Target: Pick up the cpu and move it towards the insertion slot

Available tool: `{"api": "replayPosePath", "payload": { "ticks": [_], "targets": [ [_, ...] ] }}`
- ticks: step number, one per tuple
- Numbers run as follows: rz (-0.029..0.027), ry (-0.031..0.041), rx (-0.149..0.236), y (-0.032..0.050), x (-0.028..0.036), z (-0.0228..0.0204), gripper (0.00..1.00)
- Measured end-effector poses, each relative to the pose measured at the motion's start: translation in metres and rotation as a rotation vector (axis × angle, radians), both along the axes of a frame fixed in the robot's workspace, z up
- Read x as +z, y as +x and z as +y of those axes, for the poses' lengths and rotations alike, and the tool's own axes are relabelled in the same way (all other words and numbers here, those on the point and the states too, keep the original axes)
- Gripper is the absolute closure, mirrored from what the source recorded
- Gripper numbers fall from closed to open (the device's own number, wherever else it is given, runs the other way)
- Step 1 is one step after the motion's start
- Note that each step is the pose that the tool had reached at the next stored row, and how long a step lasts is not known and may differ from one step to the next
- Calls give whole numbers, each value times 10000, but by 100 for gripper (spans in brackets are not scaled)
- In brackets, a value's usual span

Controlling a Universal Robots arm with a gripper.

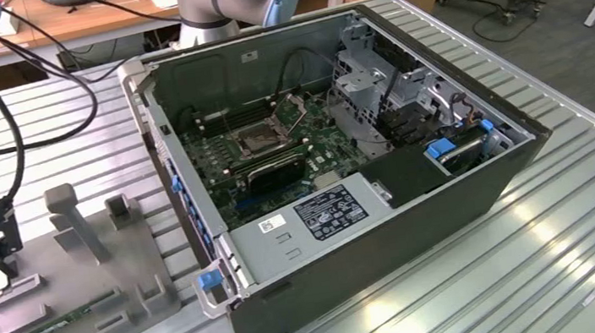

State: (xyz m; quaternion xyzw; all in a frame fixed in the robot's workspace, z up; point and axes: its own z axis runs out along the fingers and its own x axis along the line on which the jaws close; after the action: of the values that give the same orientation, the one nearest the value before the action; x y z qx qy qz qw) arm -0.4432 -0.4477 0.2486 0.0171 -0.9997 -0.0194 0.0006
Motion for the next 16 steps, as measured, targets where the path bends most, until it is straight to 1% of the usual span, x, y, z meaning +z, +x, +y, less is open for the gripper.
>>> {"api": "replayPosePath", "payload": {
  "ticks": [8,16],
  "targets": [
    [0,0,0,0,66,0,45],
    [1,-1,0,0,82,0,45]
  ]
}}
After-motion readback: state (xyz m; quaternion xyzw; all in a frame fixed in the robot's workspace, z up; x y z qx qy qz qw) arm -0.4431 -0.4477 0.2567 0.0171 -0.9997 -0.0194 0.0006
